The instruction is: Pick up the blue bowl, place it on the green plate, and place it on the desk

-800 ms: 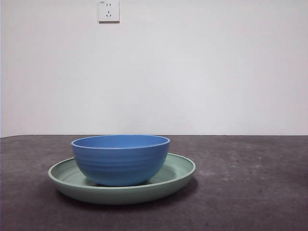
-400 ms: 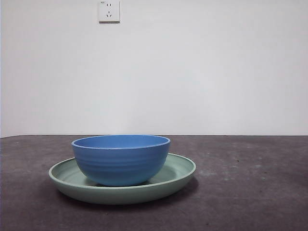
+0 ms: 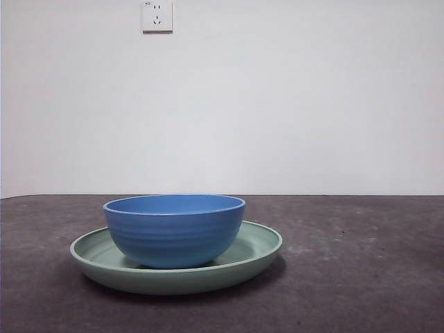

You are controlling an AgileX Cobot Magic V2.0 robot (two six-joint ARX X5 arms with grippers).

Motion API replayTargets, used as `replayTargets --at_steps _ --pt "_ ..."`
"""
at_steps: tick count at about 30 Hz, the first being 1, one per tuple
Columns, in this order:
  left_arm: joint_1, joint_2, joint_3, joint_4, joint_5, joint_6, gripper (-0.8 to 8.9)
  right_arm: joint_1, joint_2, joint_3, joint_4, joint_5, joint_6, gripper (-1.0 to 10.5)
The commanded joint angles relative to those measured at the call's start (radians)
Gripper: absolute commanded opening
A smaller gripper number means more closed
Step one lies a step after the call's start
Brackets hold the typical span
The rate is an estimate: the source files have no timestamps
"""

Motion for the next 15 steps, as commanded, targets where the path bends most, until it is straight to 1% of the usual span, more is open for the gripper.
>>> replayTargets --at_steps 1,3,5,7,8,10,12,15 --pt "0.002 0.000 -0.021 -0.007 -0.003 0.016 0.24 0.010 0.004 0.006 0.011 0.002 0.009 0.4" --pt "0.002 0.000 -0.021 -0.007 -0.003 0.016 0.24 0.010 -0.006 -0.002 0.021 0.002 0.009 0.4" --pt "0.002 0.000 -0.021 -0.007 -0.003 0.016 0.24 -0.023 -0.026 -0.003 0.020 0.008 0.008 0.4" --pt "0.002 0.000 -0.021 -0.007 -0.003 0.016 0.24 -0.078 -0.049 -0.019 0.037 -0.014 -0.055 0.4" --pt "0.002 0.000 -0.021 -0.007 -0.003 0.016 0.24 -0.121 -0.071 -0.041 0.069 -0.021 -0.074 0.4" --pt "0.002 0.000 -0.021 -0.007 -0.003 0.016 0.24 -0.223 -0.135 -0.126 0.188 -0.039 -0.109 0.4" --pt "0.002 0.000 -0.021 -0.007 -0.003 0.016 0.24 -0.326 -0.223 -0.250 0.346 -0.053 -0.132 0.4" --pt "0.002 0.000 -0.021 -0.007 -0.003 0.016 0.24 -0.474 -0.388 -0.476 0.579 -0.051 -0.135 0.4"
